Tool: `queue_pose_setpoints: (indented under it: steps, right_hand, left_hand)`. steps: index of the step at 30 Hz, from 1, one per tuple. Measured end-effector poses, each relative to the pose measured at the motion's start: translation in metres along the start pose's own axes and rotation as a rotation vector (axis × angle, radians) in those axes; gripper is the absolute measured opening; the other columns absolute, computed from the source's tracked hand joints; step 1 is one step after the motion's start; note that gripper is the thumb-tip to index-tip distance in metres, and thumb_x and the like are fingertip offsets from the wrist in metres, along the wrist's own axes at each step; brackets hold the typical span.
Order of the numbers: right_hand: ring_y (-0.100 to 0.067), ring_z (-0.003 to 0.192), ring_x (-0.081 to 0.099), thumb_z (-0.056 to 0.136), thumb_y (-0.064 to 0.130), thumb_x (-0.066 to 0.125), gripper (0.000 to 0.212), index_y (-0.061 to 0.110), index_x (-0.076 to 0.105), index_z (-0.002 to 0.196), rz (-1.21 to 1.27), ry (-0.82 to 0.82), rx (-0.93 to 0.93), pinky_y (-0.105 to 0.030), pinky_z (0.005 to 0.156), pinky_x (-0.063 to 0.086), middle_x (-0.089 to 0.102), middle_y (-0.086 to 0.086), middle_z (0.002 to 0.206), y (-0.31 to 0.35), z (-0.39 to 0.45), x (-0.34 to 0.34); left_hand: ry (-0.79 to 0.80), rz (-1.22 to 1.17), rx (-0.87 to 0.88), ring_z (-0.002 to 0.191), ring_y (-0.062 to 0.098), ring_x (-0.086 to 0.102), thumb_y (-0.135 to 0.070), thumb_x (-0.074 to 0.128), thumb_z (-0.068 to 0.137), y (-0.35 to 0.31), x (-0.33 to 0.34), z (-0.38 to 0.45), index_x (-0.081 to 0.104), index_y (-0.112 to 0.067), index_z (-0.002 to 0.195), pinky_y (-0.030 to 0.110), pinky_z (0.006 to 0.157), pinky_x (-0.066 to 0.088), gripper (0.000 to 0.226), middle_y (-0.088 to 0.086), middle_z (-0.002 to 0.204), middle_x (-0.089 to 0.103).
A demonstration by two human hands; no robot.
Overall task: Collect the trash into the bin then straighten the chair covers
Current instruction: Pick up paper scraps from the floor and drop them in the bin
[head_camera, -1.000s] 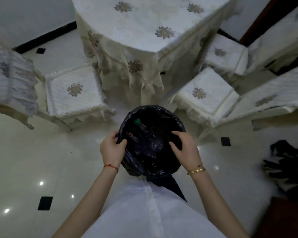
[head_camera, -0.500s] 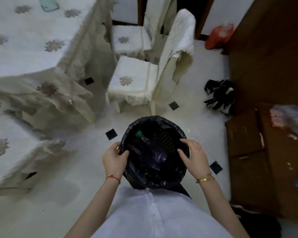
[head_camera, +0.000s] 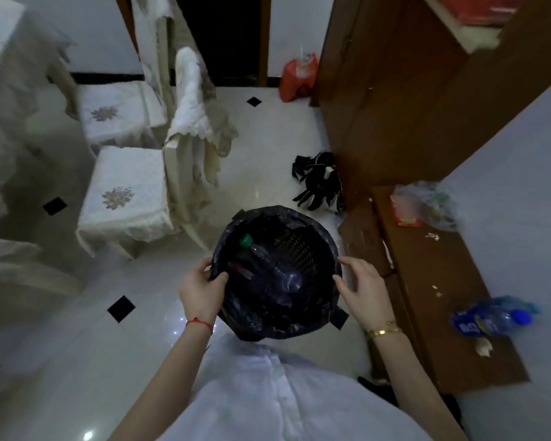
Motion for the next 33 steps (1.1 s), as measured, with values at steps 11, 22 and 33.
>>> queue_pose_setpoints:
  steps: [11,22,33]
  right_hand:
    - [-0.015,0.111,0.052,0.091,0.025,0.061,0.032,0.018,0.057,0.121,0.032,-0.039,0.026,-0.029,0.093,0.044,0.06,0.001,0.117,-0.051,0.198,-0.015]
    - [-0.012,0.108,0.054,0.09,0.024,0.062,0.035,0.017,0.057,0.123,0.051,-0.132,0.033,-0.022,0.092,0.042,0.06,0.003,0.117,-0.022,0.483,-0.055]
    - [-0.013,0.109,0.053,0.09,0.024,0.061,0.034,0.018,0.057,0.123,0.082,-0.08,0.032,-0.032,0.093,0.048,0.059,0.003,0.118,-0.016,0.745,-0.032]
  left_hand:
    - [-0.023,-0.018,0.045,0.082,0.015,0.067,-0.005,0.067,0.075,-0.112,0.105,0.156,0.072,-0.013,0.104,0.028,0.081,0.053,0.031,0.002,0.085,0.073]
    - [-0.016,0.021,0.087,0.096,0.02,0.068,-0.008,0.069,0.076,-0.289,0.174,0.385,0.071,-0.012,0.107,0.023,0.081,0.048,0.031,0.008,0.098,0.074]
    - [-0.09,0.007,0.013,0.085,0.022,0.065,-0.007,0.066,0.08,-0.39,0.228,0.605,0.068,-0.009,0.111,0.026,0.074,0.046,0.031,0.007,0.097,0.072]
Point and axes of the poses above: each hand's wrist, its own z-axis towards the middle knuckle, its own x-axis out of the palm, y = z × x, the point moved 8 cm from there along z, towards the middle knuckle
